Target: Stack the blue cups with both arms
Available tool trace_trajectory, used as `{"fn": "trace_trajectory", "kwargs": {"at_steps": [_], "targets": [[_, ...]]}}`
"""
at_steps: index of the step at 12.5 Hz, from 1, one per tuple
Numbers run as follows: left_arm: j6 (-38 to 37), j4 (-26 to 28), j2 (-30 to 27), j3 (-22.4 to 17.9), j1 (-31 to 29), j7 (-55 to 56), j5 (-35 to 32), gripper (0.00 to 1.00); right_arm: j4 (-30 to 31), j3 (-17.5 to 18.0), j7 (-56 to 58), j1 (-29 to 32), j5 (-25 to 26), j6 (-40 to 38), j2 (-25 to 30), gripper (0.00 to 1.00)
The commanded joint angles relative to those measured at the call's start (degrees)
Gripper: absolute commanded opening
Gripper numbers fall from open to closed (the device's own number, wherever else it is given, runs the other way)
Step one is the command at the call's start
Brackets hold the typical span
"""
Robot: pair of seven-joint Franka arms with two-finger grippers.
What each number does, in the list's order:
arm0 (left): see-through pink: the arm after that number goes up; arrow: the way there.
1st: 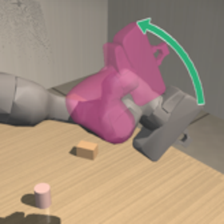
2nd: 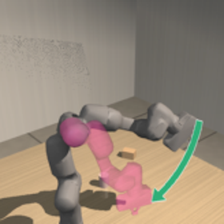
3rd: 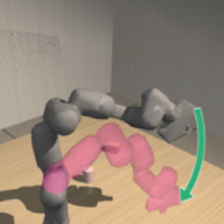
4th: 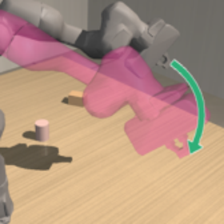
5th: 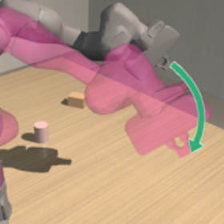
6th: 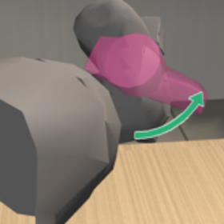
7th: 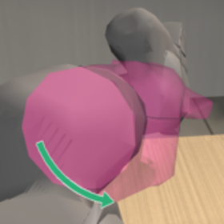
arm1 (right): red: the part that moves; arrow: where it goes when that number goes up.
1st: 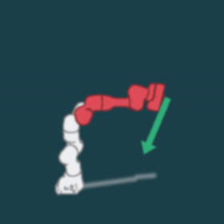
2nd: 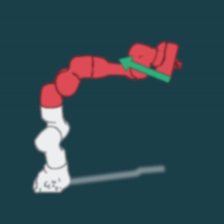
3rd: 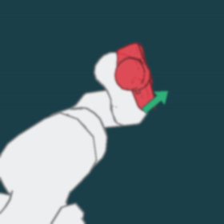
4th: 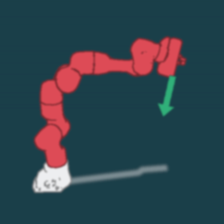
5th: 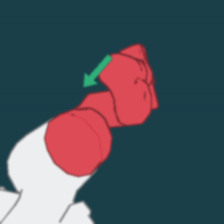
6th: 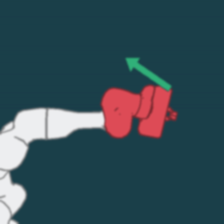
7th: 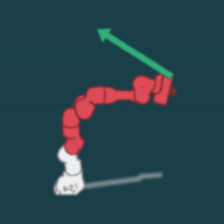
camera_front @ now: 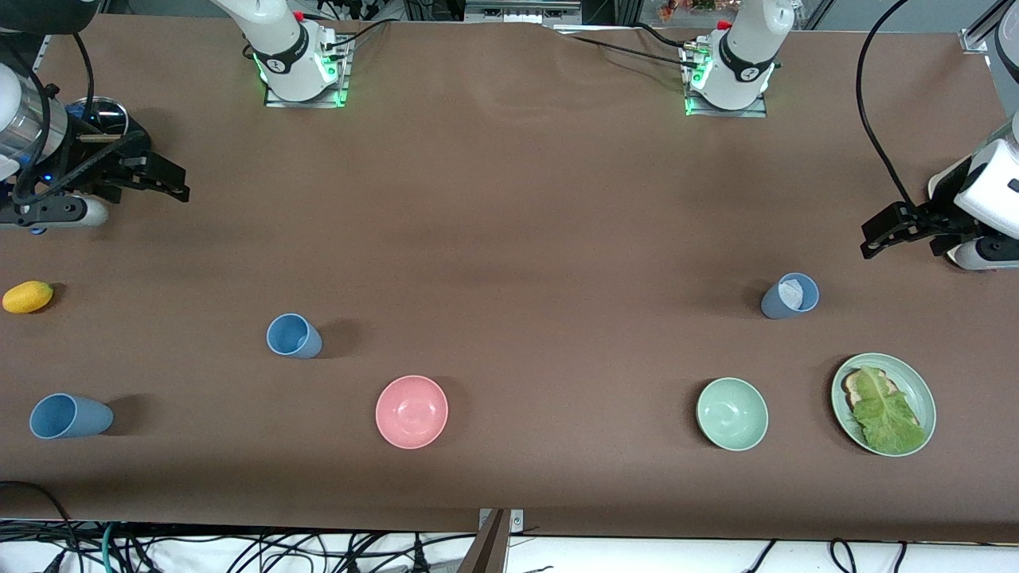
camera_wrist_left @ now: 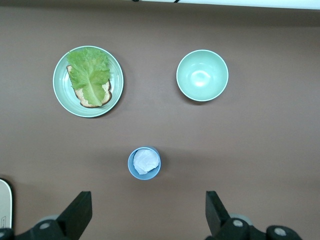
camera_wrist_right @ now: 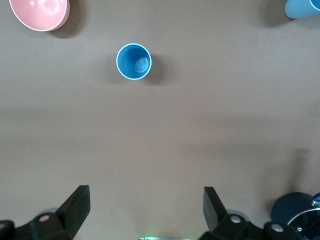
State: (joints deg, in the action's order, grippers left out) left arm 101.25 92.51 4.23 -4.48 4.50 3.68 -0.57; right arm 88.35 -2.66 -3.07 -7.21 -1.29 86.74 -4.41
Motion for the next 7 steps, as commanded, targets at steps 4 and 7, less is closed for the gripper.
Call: {"fn": "trace_trajectory", "kwargs": {"at_steps": [4, 7], "targets": [[-1.1, -1.4, 0.4, -0.1, -0.2, -0.3, 1.0, 1.00, -1.2, -0.1, 1.1, 0.2, -0.6, -1.9, -1.0, 1.00], [-1.0, -1.4, 0.4, -0.1, -0.2, -0.3, 1.0, 1.00, -1.1, 0.2, 0.8, 0.2, -0.6, -2.7, -0.8, 1.00]]}}
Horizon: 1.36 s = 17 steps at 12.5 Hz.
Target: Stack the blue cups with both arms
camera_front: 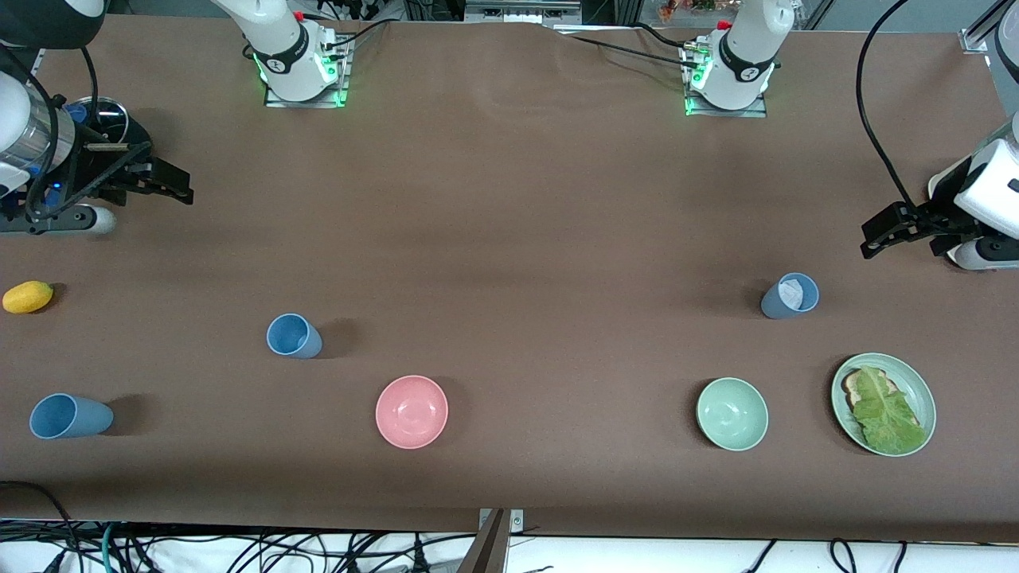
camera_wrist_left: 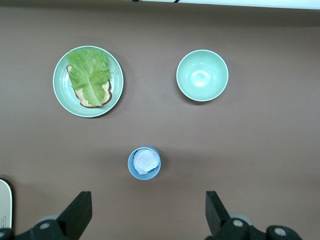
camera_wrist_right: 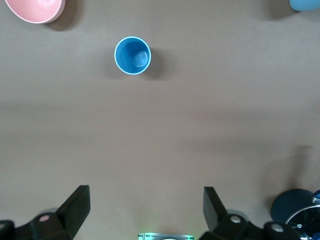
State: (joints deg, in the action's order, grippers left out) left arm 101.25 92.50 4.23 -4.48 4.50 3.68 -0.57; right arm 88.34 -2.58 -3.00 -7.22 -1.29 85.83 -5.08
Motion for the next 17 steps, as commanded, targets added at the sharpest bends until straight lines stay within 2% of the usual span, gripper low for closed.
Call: {"fn": "trace_trajectory", "kwargs": {"at_steps": [1, 17], "targets": [[-1.1, -1.4, 0.4, -0.1, -0.2, -0.3, 1.0, 1.00, -1.1, 0.2, 0.7, 0.2, -0.4, -1.8, -0.1, 1.00], [-1.1, -0.7, 0.4, -0.1, -0.3, -0.4, 0.8, 1.00, -0.6, 0.1, 2.3, 0.2, -0.6, -2.3, 0.0, 1.00]]}}
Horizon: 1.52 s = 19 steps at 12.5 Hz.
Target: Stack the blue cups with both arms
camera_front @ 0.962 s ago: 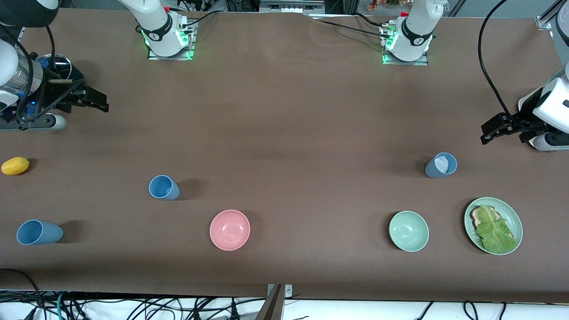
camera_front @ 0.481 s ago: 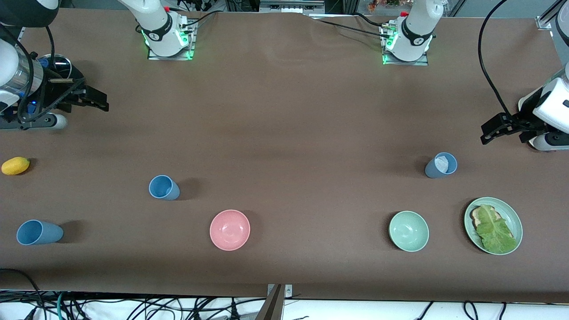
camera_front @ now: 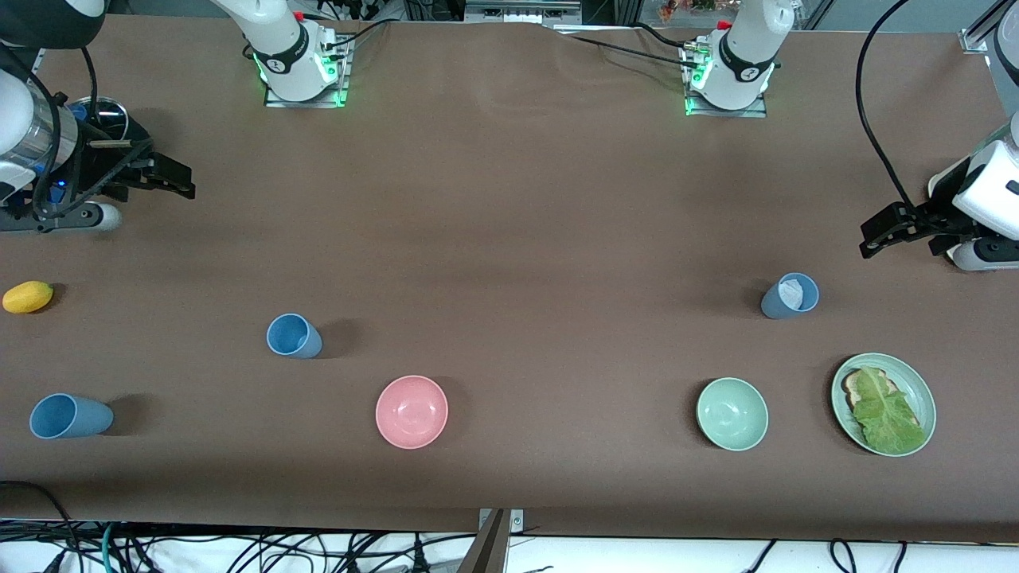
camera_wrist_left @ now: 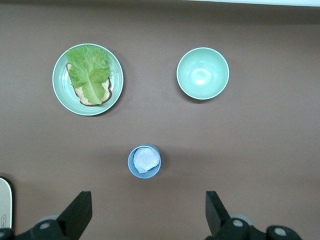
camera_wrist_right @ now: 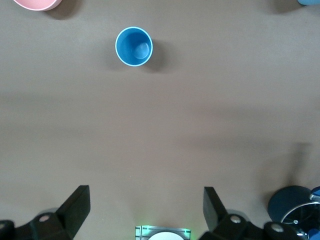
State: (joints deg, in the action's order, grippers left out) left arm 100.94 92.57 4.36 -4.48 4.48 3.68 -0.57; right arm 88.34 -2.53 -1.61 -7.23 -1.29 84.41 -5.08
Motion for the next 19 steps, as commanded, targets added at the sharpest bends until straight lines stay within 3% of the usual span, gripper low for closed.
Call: {"fn": "trace_trajectory", "kwargs": {"at_steps": [1, 10, 15, 19], "targets": [[-0.8, -0.7, 0.3, -0.1, -0.3, -0.4, 0.8, 1.00, -0.6, 0.0, 0.9, 0.2, -0.6, -0.9, 0.0, 1.00], [-0.8, -0.8, 1.6, -0.2, -0.9, -0.3, 0.5, 1.00, -0.5, -0.1, 1.7, 0.2, -0.6, -0.9, 0.0, 1.00], [-3.6, 0.0, 8.0, -0.2, -5.1, -0.3, 0.0, 1.00, -0.5, -0.2, 1.7, 0.2, -0.6, -0.9, 0.0, 1.00], [4.5, 9.5, 8.1, -0.2, -7.6, -2.2, -0.3, 1.00, -0.4, -0.1, 1.7, 0.2, -0.5, 0.1, -1.9, 1.00]]}}
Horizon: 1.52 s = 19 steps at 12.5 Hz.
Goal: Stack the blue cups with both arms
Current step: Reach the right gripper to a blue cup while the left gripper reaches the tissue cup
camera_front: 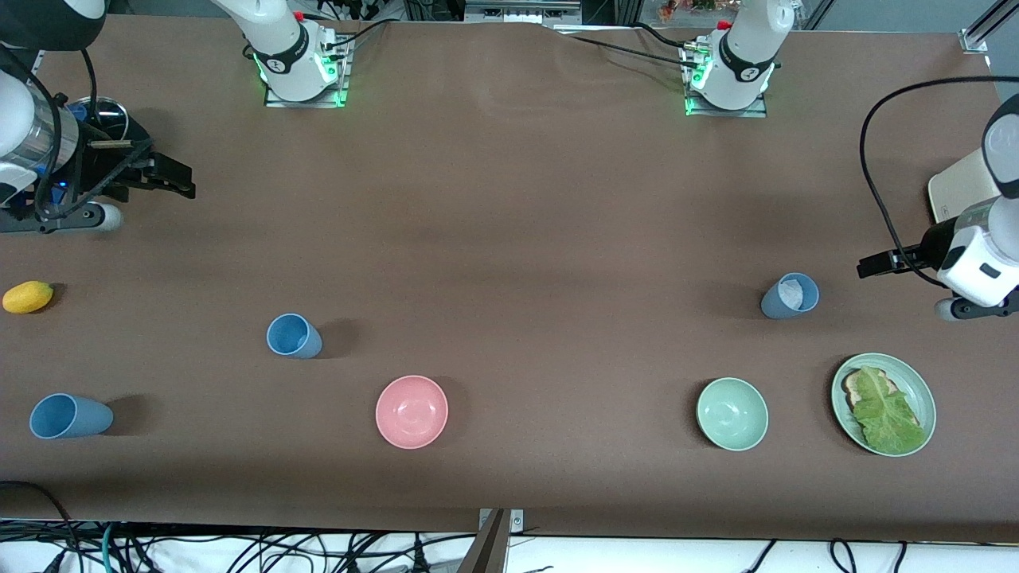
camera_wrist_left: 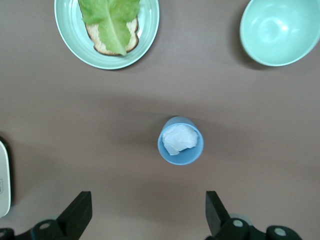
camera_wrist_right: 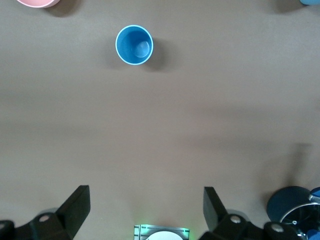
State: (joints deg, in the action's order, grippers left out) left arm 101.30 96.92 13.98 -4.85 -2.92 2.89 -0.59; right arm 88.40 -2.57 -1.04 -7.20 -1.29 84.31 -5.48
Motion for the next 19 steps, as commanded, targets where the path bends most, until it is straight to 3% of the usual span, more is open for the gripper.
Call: {"fn": "trace_trajectory", "kwargs": {"at_steps": [1, 6, 11, 17, 18, 19], "targets": [[7.8, 8.1, -1.8, 0.2, -0.9, -1.4, -1.0, 1.00, -0.4, -0.1, 1.1, 0.2, -0.5, 1.3, -2.9, 1.00], [24.7, 20.2, -0.5, 0.3, -2.3, -1.4, -1.2, 1.00, -0.7, -0.1, 2.5, 0.0, -0.2, 13.2, -13.3, 1.00], [25.0, 23.1, 1.2, 0.5, -2.2, -1.5, -1.3, 1.00, -0.9, 0.0, 2.5, -0.1, -0.2, 24.6, -23.6, 1.00], [25.1, 22.7, 4.2, 0.6, -2.1, -1.8, -0.7, 1.00, -0.8, 0.0, 2.5, -0.1, -0.2, 31.4, -29.3, 1.00], [25.1, 22.6, 4.4, 0.6, -2.1, -1.8, -0.7, 0.98, -0.8, 0.0, 2.4, -0.1, -0.2, 32.1, -30.0, 0.99], [25.2, 22.2, 4.9, 0.6, -2.1, -1.7, -0.6, 0.87, -0.9, 0.0, 2.2, -0.1, -0.2, 32.7, -30.8, 0.98]]}}
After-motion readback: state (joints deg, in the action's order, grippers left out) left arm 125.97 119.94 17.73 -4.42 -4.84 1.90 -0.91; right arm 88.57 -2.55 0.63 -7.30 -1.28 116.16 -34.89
